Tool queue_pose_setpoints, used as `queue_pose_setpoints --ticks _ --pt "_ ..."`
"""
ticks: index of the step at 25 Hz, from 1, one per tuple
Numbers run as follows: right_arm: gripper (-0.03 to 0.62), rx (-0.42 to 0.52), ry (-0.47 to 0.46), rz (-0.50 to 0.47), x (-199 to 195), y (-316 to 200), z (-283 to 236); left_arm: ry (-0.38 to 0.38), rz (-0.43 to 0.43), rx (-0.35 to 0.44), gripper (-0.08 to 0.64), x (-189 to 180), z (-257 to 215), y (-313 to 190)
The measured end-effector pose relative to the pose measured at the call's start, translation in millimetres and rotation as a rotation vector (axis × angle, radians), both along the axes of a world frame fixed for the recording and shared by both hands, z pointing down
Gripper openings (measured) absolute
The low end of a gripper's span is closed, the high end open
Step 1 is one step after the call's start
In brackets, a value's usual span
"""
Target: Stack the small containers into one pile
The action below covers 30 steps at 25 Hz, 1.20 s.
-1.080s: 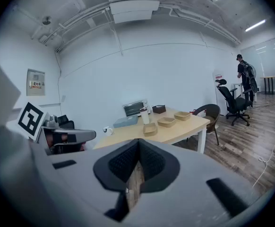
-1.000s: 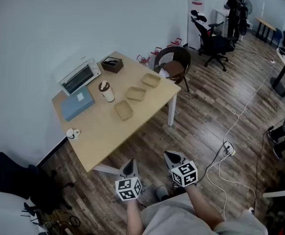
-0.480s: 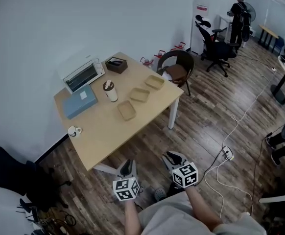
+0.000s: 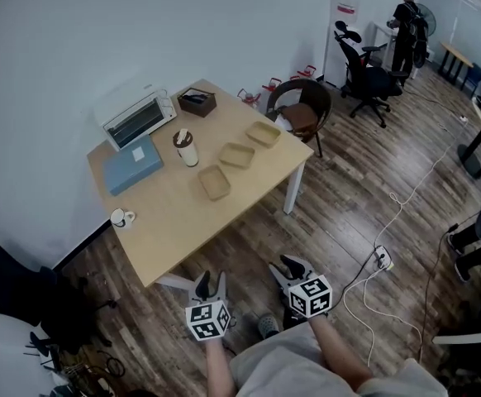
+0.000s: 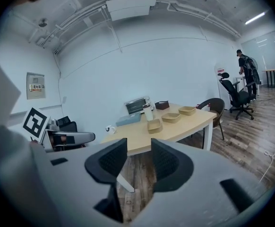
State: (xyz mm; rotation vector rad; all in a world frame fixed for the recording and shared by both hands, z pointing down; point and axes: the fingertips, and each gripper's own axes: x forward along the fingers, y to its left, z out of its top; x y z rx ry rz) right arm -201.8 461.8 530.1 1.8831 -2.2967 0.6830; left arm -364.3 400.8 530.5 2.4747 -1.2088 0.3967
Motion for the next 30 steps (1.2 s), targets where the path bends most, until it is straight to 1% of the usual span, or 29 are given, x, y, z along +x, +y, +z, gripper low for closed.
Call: queue_pose_setpoints --ticks 4,5,7,11,17,23,26,30 --pt "0.158 -0.015 -0.037 -0.002 -3.2 -25.7 8.6 -0.024 0.032 -0.057 0.158 7.7 16.3 -16.1" --pt "0.167 -0.011 -0.047 0.006 -2.6 -32.1 8.3 -0.036 0.037 -0.065 0.158 9.5 19.3 -19.4" --pt "0.181 0.002 -0.057 0.018 3.8 -41.7 5.1 -0.053 0.040 -0.068 0.158 16.9 22.6 -25.3" --pt "0.190 0.011 -0.058 0.009 21.5 -65.5 0.7 -0.052 0.030 -0.068 0.158 37.0 23.1 -50.1" --pt "0.201 0.000 -0.072 -0.047 46.4 -113.3 2.0 -0.050 0.011 -0.054 0.156 69.0 19.5 -96.5" --pt "0.218 0.015 -0.050 -0.110 84.1 -172.7 -6.3 -0.029 0.007 -0.056 0.156 111.9 13.1 -144.7" --pt "0.221 0.015 -0.061 -0.139 100.7 -197.2 -8.6 -0.032 0.000 -0.051 0.156 131.4 8.0 -164.1" --pt "0.218 -0.007 -0.087 -0.199 116.9 -220.9 -1.5 0.007 -0.021 -0.082 0.156 151.9 7.9 -188.0"
